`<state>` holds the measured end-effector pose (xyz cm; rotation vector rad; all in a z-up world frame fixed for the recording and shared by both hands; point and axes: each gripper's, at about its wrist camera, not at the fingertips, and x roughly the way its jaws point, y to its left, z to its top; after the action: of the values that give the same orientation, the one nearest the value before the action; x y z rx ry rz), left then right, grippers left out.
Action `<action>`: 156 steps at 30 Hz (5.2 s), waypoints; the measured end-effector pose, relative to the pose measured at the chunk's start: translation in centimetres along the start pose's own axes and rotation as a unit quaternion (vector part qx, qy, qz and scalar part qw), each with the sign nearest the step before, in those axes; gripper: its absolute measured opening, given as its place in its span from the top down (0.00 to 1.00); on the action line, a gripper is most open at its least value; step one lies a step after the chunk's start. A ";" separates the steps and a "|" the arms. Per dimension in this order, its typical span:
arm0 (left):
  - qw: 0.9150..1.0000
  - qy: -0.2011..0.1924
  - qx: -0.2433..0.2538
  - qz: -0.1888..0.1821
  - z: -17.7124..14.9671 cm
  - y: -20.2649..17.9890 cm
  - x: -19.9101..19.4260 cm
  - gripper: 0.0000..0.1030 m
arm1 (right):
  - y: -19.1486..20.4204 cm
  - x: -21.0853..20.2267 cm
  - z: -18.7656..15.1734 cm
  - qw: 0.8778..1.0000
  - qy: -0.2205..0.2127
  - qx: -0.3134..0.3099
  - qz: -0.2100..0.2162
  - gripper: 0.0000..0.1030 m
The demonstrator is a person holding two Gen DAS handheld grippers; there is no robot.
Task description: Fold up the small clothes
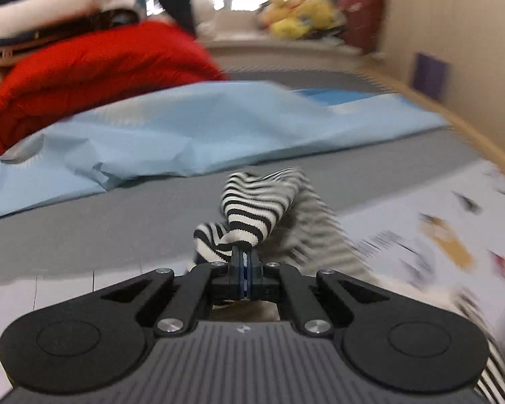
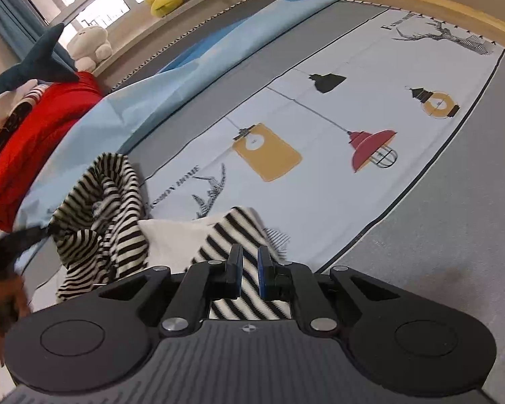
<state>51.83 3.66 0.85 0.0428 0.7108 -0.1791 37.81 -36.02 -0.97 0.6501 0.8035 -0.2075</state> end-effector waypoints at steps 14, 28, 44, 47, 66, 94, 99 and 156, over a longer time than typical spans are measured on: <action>0.969 0.088 -0.224 -0.058 -14.9 3.3 -16.6 0.71 | 1.0 -1.5 -1.1 0.998 0.002 -0.009 0.060 0.91; 0.908 0.188 -0.373 -0.034 -16.5 6.3 -9.3 0.71 | 3.9 3.3 -4.5 0.986 0.104 -0.018 0.128 0.75; 0.911 0.168 -0.374 -0.051 -16.5 6.2 -10.0 0.97 | 8.3 5.9 -8.9 0.976 0.140 -0.079 0.148 0.98; 0.911 0.132 -0.384 -0.068 -15.8 6.5 -10.9 0.98 | 8.2 3.9 -7.9 0.976 0.116 -0.069 0.173 0.98; 0.892 0.133 -0.432 -0.021 -16.7 10.2 -12.6 0.64 | 5.4 -2.5 -8.0 0.902 0.193 -0.315 0.221 0.63; 0.859 0.148 -0.490 -0.006 -18.9 12.1 -10.8 0.96 | -2.3 0.0 -3.3 0.965 0.039 0.146 0.216 0.98; 0.869 0.133 -0.475 -0.047 -17.9 11.9 -11.7 0.96 | -3.2 0.2 -5.1 0.972 0.117 0.134 0.151 0.98; 0.951 0.254 -0.173 0.034 -17.7 5.4 -11.7 0.60 | 3.4 2.4 -5.7 0.973 0.170 -0.158 0.013 0.75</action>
<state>32.64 12.53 -5.08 -0.2294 1.2455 0.0291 37.46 -29.70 -4.07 0.3974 1.1291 0.0592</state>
